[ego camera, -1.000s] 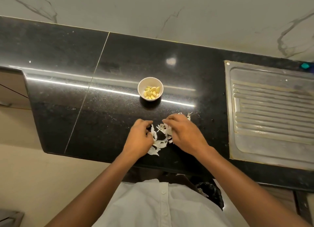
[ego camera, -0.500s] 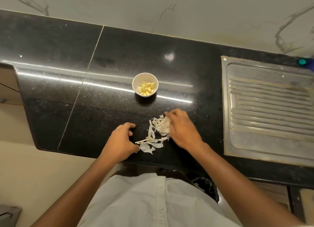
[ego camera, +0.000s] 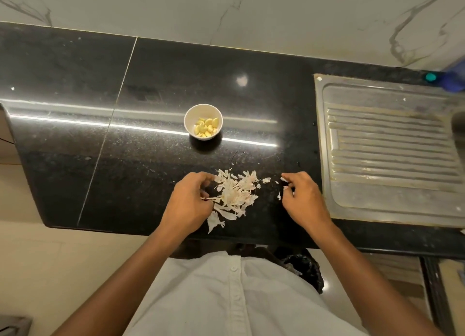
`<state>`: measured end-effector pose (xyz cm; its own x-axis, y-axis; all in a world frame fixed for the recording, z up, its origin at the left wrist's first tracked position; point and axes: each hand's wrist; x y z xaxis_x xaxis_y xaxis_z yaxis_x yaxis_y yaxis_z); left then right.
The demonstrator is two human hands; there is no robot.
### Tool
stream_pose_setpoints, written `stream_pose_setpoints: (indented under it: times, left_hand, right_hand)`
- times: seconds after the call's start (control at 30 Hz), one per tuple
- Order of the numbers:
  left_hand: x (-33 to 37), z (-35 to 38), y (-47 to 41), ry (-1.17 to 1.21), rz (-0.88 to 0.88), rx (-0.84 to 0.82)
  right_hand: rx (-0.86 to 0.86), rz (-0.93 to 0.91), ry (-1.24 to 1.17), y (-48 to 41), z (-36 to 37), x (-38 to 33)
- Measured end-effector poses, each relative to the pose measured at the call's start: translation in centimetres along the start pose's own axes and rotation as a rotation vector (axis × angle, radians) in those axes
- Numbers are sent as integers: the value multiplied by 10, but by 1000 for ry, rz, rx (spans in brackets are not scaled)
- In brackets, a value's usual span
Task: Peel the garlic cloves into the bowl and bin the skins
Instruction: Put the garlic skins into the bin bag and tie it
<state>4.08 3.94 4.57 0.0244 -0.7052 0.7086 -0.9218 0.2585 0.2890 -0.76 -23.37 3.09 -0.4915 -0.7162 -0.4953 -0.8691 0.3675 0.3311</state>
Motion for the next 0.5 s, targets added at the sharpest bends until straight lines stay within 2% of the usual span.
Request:
stream_pose_setpoints:
  times: [0.1,0.23,0.5]
  left_hand:
    - [-11,-9,5,-113,-33,-45]
    - [-18,-3,9,-214,-134,-232]
    - [-4,14,-7,-311,36,-244]
  right_hand:
    - [-41,-3,-41,6,9,-8]
    - [-267,-141,-61,12,19,-30]
    - [-318,-247,260,5,27,-57]
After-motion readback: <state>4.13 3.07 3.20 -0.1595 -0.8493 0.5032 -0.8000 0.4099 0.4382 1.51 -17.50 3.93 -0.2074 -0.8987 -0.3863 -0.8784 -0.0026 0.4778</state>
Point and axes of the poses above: each hand's wrist, its own y-axis away from the middle knuckle, its own z-axis out of the palm, x = y × z, and after that the axes turned 7 degrees about z, right-handed
